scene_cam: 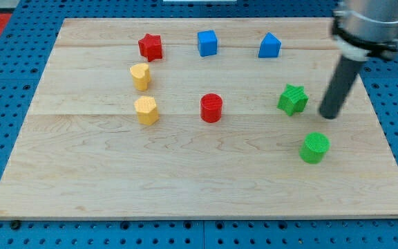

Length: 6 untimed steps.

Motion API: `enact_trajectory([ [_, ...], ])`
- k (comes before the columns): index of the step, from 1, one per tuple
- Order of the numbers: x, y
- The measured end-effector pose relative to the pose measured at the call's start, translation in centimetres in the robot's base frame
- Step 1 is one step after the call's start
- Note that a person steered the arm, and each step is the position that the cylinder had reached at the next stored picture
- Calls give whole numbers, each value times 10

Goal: Slide the green circle below the green star

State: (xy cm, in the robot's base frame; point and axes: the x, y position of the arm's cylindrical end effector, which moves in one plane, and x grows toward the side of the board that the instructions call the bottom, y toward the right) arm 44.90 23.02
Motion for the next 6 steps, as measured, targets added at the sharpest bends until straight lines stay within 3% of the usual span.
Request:
enact_trajectory([
  [2, 97, -5],
  [3, 105, -49],
  [5, 66, -67],
  [6, 67, -101],
])
